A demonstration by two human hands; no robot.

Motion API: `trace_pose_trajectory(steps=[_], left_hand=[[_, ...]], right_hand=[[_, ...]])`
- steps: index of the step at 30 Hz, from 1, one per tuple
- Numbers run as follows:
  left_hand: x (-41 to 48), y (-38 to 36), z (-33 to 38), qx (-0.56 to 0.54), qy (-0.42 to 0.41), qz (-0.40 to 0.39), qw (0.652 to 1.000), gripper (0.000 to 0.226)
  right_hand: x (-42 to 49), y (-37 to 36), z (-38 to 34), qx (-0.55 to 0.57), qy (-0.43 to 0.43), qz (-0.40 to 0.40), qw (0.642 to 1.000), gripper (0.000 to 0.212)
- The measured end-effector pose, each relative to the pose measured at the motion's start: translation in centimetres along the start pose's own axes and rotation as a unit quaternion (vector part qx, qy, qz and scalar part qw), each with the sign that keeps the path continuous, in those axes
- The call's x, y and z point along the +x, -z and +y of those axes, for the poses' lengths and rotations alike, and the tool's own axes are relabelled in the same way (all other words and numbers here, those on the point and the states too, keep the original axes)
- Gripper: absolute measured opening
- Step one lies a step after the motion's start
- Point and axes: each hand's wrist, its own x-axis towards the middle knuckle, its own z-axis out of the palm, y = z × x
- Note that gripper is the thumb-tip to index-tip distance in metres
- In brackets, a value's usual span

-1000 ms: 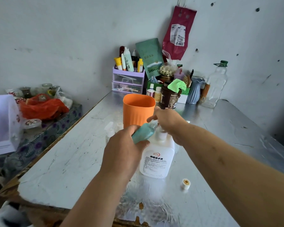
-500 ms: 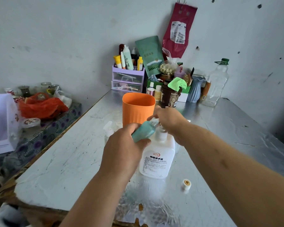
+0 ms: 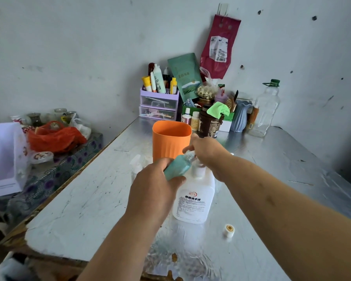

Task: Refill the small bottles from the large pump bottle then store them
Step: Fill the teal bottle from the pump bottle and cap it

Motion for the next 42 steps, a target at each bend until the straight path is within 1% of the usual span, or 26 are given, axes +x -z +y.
trace_pose_trajectory(steps=[6,14,19,23,28,32,34,37,42], left_hand=[[0.2,0.3,0.3,0.007,-0.003,0.000,1.000,0.037],[0.5,0.1,0.1,0.001,0.001,0.000,1.000,0.034],[0.6,-0.2,-0.2,-0.009,0.002,0.000,1.000,0.039],[0.7,-0.4,-0.6,-0.006,0.011,-0.006,1.000,0.037],[0.4,-0.3,-0.4,-0.004,0.012,-0.008,1.000,0.039],[0.2,-0.2,-0.1,-0.002,0.003,-0.007,1.000,0.038],[0.3,0.0,0.0,-0.006,0.002,-0.005,1.000,0.036],[0.4,0.2,0.2,-0.001,0.000,-0.003,1.000,0.033],[0.5,0.1,0.2,-0.007,-0.001,-0.001,1.000,0.035]], right_hand=[[-0.7,0.7,-0.4,0.026,0.006,-0.012,1.000,0.038],[0.2,0.2,0.0,-0.011,-0.001,0.010,1.000,0.036],[0.8,-0.3,0.6,0.008,-0.003,0.012,1.000,0.038],[0.7,-0.9,1.0,0.009,-0.016,0.009,1.000,0.039],[0.6,-0.8,0.6,0.060,-0.045,0.018,0.997,0.039],[-0.3,-0.3,0.0,0.090,-0.034,0.003,0.995,0.040],[-0.7,0.1,-0.4,0.116,-0.044,0.004,0.992,0.043],[-0.9,0.4,-0.7,0.113,-0.048,0.009,0.992,0.041],[-0.6,0.3,-0.6,0.122,-0.044,0.013,0.991,0.039]])
